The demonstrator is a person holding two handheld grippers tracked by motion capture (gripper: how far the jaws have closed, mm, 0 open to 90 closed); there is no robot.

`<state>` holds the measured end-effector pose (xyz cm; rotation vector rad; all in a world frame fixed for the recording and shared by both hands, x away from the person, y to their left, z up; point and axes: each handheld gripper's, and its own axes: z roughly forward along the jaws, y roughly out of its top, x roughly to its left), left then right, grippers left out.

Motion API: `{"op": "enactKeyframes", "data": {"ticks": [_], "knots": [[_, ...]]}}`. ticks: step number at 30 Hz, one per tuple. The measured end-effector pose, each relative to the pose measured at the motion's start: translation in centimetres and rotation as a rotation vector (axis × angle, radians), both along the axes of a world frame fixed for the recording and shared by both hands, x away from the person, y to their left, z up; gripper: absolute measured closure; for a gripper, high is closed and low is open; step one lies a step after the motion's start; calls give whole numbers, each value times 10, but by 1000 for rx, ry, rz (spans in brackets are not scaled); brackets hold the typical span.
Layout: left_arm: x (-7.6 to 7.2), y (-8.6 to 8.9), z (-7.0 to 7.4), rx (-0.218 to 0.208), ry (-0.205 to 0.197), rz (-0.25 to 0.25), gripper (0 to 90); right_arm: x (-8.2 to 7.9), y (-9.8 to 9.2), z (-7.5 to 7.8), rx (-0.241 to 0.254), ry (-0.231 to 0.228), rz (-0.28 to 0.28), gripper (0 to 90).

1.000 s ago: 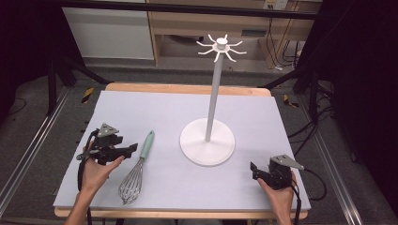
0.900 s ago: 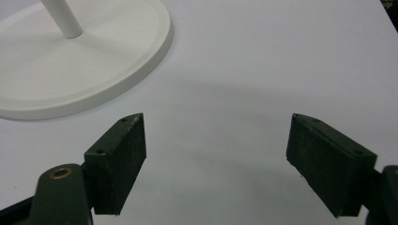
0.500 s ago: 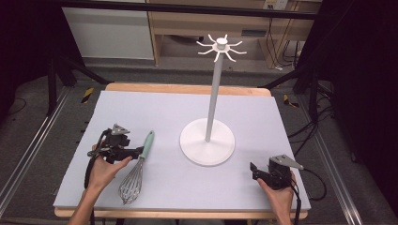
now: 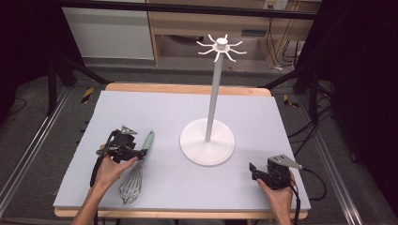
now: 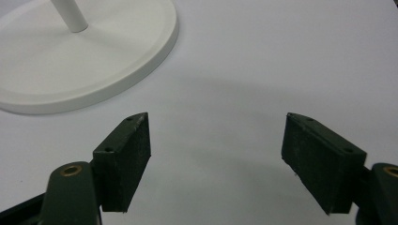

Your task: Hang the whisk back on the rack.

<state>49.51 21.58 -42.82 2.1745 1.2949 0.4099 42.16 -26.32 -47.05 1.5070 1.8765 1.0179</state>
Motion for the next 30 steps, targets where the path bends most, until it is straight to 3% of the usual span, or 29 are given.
{"op": "enactKeyframes", "data": {"ticks": [10,21,30], "knots": [[6,-7,-10,23,60,8,478,0,0,0,-2,3,3,251],[9,-11,-21,18,109,28,584,0,0,-1,1,10,6,256],[12,-14,-25,24,156,36,607,1,0,-2,-6,8,9,257]]}}
